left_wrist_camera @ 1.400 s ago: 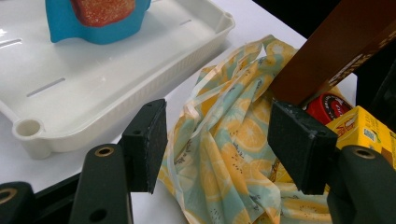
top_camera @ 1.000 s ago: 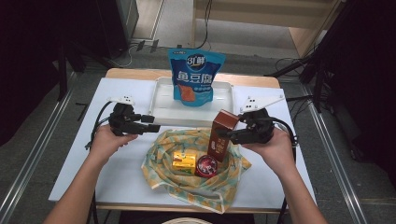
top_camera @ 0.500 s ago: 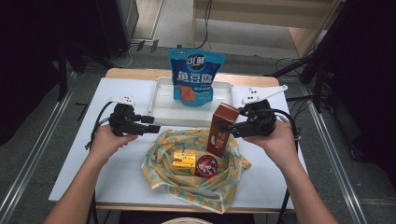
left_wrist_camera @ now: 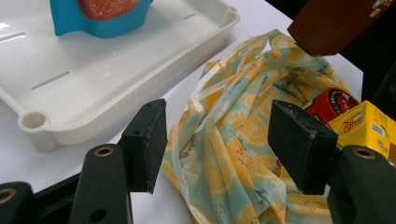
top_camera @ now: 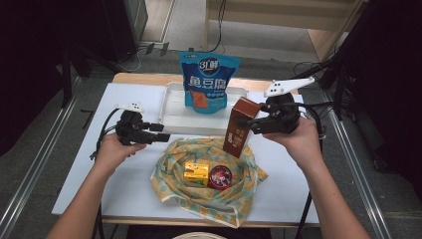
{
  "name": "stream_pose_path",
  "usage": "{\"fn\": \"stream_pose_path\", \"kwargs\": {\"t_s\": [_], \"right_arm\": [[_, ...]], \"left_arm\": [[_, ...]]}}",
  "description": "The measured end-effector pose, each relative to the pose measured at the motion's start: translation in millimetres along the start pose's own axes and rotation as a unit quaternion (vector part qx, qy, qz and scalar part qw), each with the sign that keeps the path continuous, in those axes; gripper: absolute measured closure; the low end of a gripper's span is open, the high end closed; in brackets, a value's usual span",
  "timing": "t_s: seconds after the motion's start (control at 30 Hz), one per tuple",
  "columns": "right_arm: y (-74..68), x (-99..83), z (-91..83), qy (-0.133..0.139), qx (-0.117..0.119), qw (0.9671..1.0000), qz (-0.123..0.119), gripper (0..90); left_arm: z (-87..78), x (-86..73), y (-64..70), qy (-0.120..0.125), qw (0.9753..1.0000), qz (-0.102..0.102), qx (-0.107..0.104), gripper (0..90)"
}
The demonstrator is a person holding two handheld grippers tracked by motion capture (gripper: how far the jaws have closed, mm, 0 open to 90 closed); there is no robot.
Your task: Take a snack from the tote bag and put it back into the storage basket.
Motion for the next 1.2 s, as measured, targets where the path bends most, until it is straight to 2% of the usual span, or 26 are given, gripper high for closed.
{"fn": "stream_pose_path", "kwargs": {"t_s": [0.27, 0.43, 0.67, 1.2], "right_arm": [[8.0, 13.3, 7.4, 0.002, -0.008, 1.0000, -0.002, 44.3], [12.3, 20.7, 17.9, 0.000, -0.012, 0.9999, -0.001, 44.3], [12.1, 29.1, 34.4, 0.012, -0.011, 0.9999, 0.000, 44.3], [19.2, 45.9, 79.8, -0.014, -0.025, 0.9996, 0.003, 44.4]], "left_arm": [[-1.9, -0.1, -1.1, 0.006, 1.0000, -0.002, -0.002, 38.2], [-1.4, -0.1, -1.1, 0.004, 1.0000, -0.001, -0.002, 38.2], [-1.7, -0.3, -1.2, 0.005, 1.0000, -0.001, -0.004, 38.2], [-3.3, 0.4, 0.0, 0.005, 1.0000, 0.001, -0.008, 38.3]]}}
Point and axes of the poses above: each handheld gripper's, and its own axes: z roughly forward along the jaws, x roughly out of its top, y roughly to its right, the point moved 3 cm from there along z, roughly forward along the jaws, and after that the axes turned 15 degrees about -x, right-handed, at the moved point
